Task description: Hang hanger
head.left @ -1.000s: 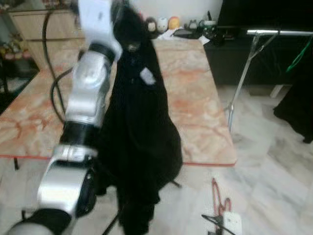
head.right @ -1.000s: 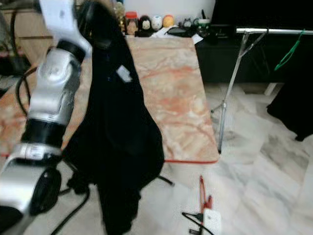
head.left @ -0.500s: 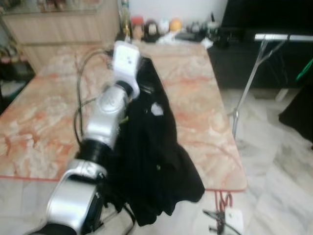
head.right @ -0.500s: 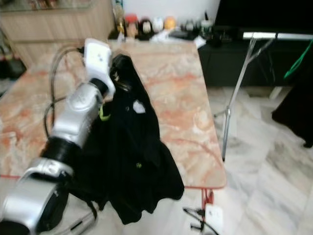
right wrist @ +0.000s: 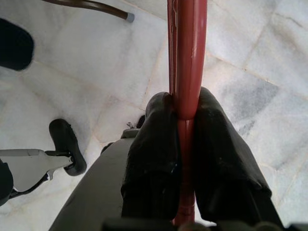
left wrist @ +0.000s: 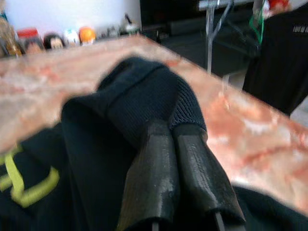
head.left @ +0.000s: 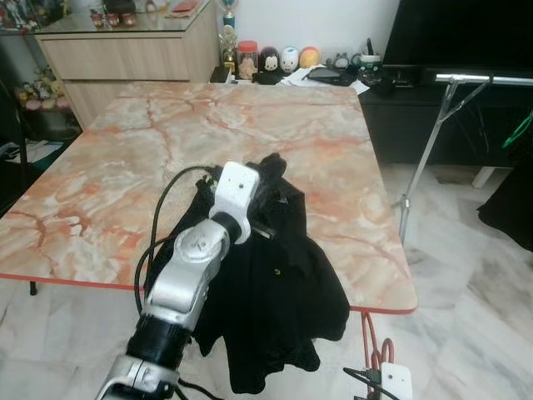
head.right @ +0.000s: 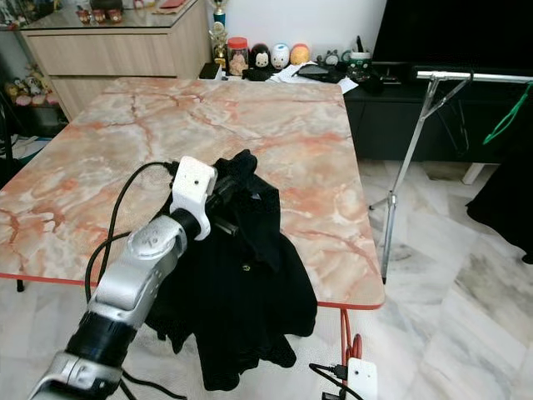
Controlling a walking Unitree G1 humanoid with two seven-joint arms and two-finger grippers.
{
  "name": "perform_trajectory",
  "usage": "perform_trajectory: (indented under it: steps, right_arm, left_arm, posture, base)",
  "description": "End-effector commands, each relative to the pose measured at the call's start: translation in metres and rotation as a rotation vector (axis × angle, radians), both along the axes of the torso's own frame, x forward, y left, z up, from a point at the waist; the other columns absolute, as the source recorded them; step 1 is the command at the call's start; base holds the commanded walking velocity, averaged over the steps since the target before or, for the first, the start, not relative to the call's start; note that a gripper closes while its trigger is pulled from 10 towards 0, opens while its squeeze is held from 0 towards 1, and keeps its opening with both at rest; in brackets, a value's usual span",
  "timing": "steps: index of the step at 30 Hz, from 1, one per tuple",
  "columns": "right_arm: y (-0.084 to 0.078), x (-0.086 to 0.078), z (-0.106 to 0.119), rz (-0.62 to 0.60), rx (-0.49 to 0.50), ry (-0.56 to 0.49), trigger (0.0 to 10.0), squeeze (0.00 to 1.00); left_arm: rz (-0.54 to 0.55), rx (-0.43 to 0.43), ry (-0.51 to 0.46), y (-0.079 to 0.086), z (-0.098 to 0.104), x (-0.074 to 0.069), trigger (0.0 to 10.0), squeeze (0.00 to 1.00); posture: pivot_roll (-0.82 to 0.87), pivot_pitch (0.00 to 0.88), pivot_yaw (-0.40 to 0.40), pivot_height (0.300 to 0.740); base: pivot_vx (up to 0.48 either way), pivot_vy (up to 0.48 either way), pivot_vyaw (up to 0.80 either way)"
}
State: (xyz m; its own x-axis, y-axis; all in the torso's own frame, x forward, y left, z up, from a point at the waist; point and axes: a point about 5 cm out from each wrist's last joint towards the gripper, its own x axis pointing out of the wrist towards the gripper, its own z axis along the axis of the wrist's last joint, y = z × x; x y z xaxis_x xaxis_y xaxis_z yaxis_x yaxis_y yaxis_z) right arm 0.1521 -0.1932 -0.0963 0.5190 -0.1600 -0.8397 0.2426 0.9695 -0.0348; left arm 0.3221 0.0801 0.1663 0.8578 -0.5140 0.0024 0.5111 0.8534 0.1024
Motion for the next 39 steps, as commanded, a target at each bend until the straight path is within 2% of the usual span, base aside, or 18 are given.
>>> perform_trajectory:
  steps: [1,5,6,7,8,16,28,32,35,36,37,39]
  right_arm:
    - [0.002,0.000,0.000,-0.002,0.005,0.000,10.0,0.00]
    - [0.002,-0.001,-0.001,-0.001,0.006,0.002,10.0,0.00]
    - [0.002,-0.001,-0.001,0.000,0.006,0.002,10.0,0.00]
    - [0.002,-0.001,-0.001,0.000,0.006,0.002,10.0,0.00]
    - [0.002,-0.001,-0.001,0.001,0.006,0.003,10.0,0.00]
    - [0.001,-0.003,-0.001,0.002,0.006,0.005,10.0,0.00]
    - [0.001,-0.005,-0.002,0.011,0.003,0.012,10.0,0.00]
    - [0.001,-0.005,-0.002,0.009,0.003,0.009,10.0,0.00]
    - [0.001,-0.005,-0.002,0.003,0.002,0.006,10.0,0.00]
    - [0.001,-0.005,-0.002,0.003,0.002,0.006,10.0,0.00]
    - [0.000,-0.004,-0.002,0.000,0.002,0.005,10.0,0.00]
    - [-0.001,-0.004,-0.001,0.002,0.001,0.004,10.0,0.00]
  left_arm:
    - [0.001,0.015,0.001,0.001,0.000,-0.004,10.0,0.00]
    - [0.021,0.013,0.010,0.003,-0.001,-0.008,10.0,0.00]
    - [0.021,0.012,0.011,0.003,-0.001,-0.009,10.0,0.34]
    - [0.024,0.011,0.011,0.004,-0.001,-0.009,10.0,0.34]
    - [0.029,0.005,0.010,0.004,0.000,-0.011,10.0,1.00]
    - [0.029,0.018,-0.034,0.006,0.002,-0.015,10.0,1.00]
    - [-0.045,-0.055,-0.055,0.016,0.004,-0.038,10.0,1.00]
    - [-0.014,-0.084,-0.071,0.021,0.006,-0.039,10.0,1.00]
    - [0.074,-0.075,-0.117,0.033,0.006,-0.041,10.0,1.00]
    - [0.074,-0.075,-0.117,0.033,0.006,-0.041,10.0,1.00]
    - [0.177,-0.094,-0.128,0.047,0.001,-0.044,10.0,0.00]
    - [0.279,-0.116,-0.130,0.061,-0.003,-0.046,10.0,0.00]
  posture:
    - [-0.05,0.021,0.010,0.740]
    - [-0.05,0.019,0.009,0.740]
    - [-0.05,0.018,0.009,0.740]
    - [-0.05,0.018,0.009,0.740]
    - [-0.06,0.015,0.010,0.740]
    - [-0.06,0.007,0.012,0.740]
    - [-0.06,0.000,0.014,0.740]
    - [-0.06,0.008,0.013,0.740]
    - [-0.07,0.011,0.014,0.740]
    - [-0.07,0.011,0.014,0.740]
    - [-0.07,0.017,0.008,0.740]
    - [-0.07,0.020,0.005,0.740]
  base:
    - [0.000,0.000,0.00]
    - [0.000,0.000,0.00]
    - [0.000,0.000,0.00]
    - [0.000,0.000,0.00]
    - [0.000,0.000,0.00]
    - [0.000,0.000,0.00]
    - [0.000,0.000,0.00]
    - [0.000,0.000,0.00]
    - [0.000,0.000,0.00]
    - [0.000,0.000,0.00]
    - [0.000,0.000,0.00]
    - [0.000,0.000,0.00]
